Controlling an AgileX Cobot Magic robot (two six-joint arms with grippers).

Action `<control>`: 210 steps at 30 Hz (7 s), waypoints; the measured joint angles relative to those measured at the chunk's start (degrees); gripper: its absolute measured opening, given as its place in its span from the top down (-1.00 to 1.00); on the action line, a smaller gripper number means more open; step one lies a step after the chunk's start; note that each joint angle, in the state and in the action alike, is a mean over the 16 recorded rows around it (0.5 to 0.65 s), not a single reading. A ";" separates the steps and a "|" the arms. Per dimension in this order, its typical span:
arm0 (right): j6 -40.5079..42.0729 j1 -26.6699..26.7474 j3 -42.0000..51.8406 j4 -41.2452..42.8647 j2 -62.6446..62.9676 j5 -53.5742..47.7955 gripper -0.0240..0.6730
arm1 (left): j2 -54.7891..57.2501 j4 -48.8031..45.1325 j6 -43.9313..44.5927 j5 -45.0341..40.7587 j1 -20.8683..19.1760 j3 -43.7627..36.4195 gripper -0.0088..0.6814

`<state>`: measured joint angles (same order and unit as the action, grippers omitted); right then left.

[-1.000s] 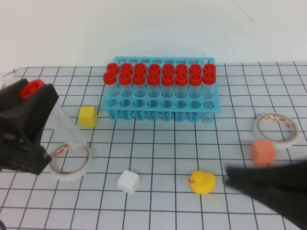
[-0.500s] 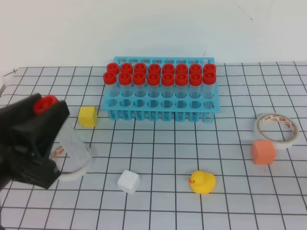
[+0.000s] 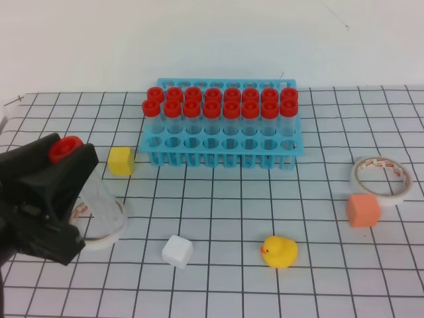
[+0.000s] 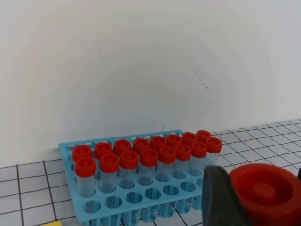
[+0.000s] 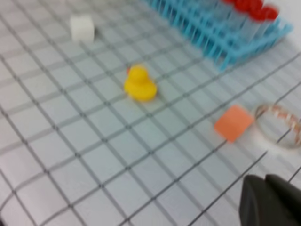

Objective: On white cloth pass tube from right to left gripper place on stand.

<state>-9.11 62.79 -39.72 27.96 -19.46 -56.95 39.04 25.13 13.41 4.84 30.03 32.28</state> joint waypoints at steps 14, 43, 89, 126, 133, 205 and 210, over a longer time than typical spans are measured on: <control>-1.00 0.00 6.74 -1.78 1.80 -1.81 0.93 | 0.00 -1.47 1.02 0.39 0.00 0.00 0.18; -1.00 0.00 6.85 -2.84 1.80 -3.23 0.94 | 9.07 -10.09 0.60 9.47 -0.35 0.00 0.18; -1.00 0.00 6.85 -2.94 1.80 -3.23 0.94 | 56.39 -20.21 -17.74 29.20 -11.85 23.91 0.18; -1.00 0.00 6.85 -2.94 1.80 -3.23 0.94 | 66.24 -21.05 -12.77 36.15 -11.84 25.56 0.18; -1.00 0.00 6.85 -2.94 1.80 -3.23 0.94 | 66.94 -22.41 -13.78 35.74 -11.86 25.56 0.13; -1.00 0.00 6.91 -2.94 1.80 -3.23 0.94 | -32.28 -23.88 1.60 5.15 -11.89 -29.13 0.97; -1.00 0.00 6.94 -2.94 1.80 -3.23 0.94 | -32.52 -23.05 -0.18 2.89 -11.89 -31.40 0.97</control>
<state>-10.11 62.79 -32.78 25.02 -17.66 -60.18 6.52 2.08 13.23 7.73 18.14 0.89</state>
